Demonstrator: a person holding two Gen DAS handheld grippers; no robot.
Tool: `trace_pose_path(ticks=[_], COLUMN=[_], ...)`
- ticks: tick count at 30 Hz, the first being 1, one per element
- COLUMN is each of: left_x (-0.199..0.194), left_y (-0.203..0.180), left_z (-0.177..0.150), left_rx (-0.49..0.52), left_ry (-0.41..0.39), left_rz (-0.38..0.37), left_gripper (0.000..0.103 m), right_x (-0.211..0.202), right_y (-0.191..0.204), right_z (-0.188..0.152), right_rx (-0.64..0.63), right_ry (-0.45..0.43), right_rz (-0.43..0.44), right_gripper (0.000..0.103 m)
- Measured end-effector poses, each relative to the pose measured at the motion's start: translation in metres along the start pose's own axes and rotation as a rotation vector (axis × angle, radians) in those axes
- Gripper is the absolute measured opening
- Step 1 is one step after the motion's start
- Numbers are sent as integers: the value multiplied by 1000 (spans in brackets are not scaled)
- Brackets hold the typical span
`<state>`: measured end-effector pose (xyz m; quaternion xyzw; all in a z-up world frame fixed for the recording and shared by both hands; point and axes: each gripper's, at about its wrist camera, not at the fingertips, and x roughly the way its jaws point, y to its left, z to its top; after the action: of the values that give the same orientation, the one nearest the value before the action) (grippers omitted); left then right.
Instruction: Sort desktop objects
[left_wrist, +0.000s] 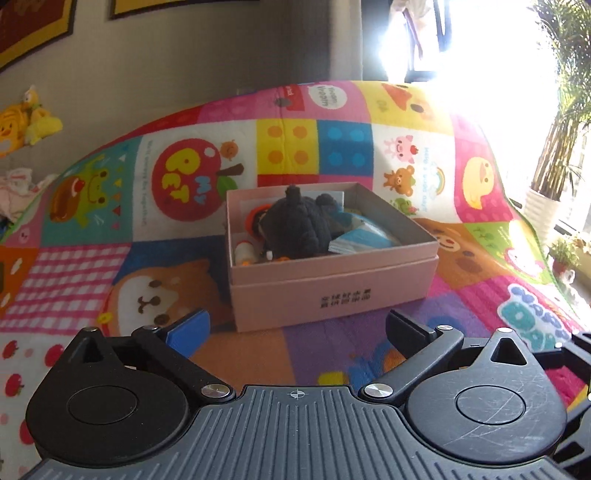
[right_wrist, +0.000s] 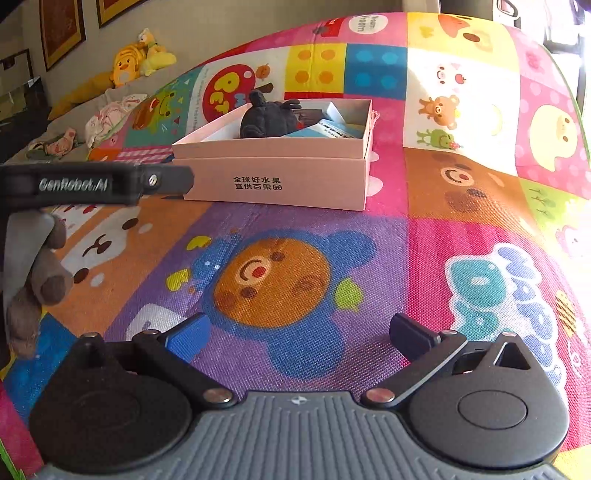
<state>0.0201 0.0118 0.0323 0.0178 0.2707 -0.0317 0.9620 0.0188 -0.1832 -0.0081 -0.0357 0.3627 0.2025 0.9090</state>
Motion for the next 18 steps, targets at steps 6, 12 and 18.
trace_pose_path(ticks=[6,12,18], left_x=[-4,8,17], left_y=[2,7,8], left_z=[-34,-40,-39], left_rx=[-29,-69,-107], left_ry=[78,120,151], left_rz=[96,149,158], left_gripper=[103,103,103], right_x=[11,27,29], right_y=[7,-4,-5], right_z=[6,18,14], right_rx=[-30,18,32], right_ry=[23,-6,-46], right_rz=[-78,-143,-168], right_gripper=[103,103,103])
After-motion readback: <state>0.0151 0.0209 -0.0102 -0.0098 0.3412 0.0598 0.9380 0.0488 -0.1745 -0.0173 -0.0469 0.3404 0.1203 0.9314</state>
